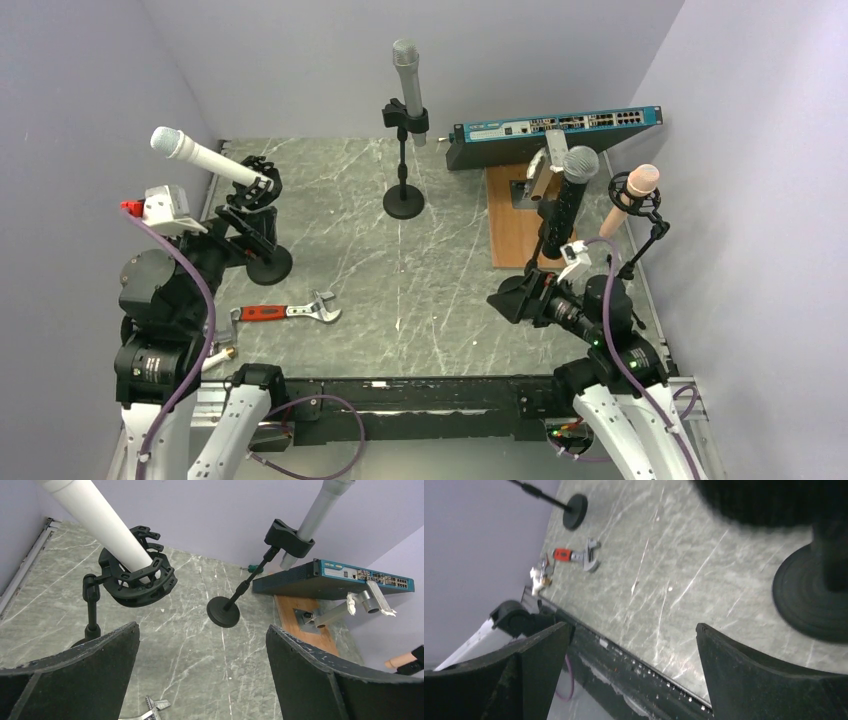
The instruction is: Remove the microphone from the stand
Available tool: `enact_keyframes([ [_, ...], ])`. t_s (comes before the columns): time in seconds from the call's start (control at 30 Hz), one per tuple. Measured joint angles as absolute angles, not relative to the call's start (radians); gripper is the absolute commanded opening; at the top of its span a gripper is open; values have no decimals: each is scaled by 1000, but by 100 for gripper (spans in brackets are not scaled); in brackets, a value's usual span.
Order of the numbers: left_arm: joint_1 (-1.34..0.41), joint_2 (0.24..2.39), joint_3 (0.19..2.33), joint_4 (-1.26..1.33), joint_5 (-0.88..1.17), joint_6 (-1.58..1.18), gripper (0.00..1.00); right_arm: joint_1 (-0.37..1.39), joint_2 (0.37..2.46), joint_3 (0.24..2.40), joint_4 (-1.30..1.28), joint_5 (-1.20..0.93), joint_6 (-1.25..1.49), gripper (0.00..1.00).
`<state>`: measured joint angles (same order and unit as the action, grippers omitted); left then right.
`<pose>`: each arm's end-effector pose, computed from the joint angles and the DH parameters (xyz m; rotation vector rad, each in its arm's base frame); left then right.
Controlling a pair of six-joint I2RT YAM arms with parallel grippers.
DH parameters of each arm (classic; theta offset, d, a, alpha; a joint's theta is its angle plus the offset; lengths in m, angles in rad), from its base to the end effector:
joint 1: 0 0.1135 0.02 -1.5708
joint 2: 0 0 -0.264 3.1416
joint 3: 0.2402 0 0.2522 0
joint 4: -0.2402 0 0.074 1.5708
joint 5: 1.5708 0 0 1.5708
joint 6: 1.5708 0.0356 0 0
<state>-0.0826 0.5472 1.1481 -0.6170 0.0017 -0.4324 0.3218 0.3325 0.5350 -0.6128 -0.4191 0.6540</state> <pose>0.0720 -0.0060 0.4371 -0.2773 1.5772 -0.4026 0.0865 0.0441 0.2652 0.0578 2.0963 1.0284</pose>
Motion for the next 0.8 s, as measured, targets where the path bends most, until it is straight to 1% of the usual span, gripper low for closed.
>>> enact_keyframes([
  [0.1, -83, 557, 1146, -612, 14, -433, 99, 322, 317, 593, -645, -345, 632, 100],
  [0.27, -83, 588, 1131, -587, 104, -432, 99, 322, 310, 745, -736, -184, 585, 100],
  [0.53, -82, 632, 1066, -426, 434, -452, 99, 322, 344, 971, -807, -20, 506, 100],
  [0.67, -83, 672, 1049, -352, 574, -477, 99, 322, 356, 1007, -813, 21, 454, 100],
  [0.8, -89, 687, 1011, -290, 656, -504, 99, 322, 380, 1029, -799, 27, 399, 100],
])
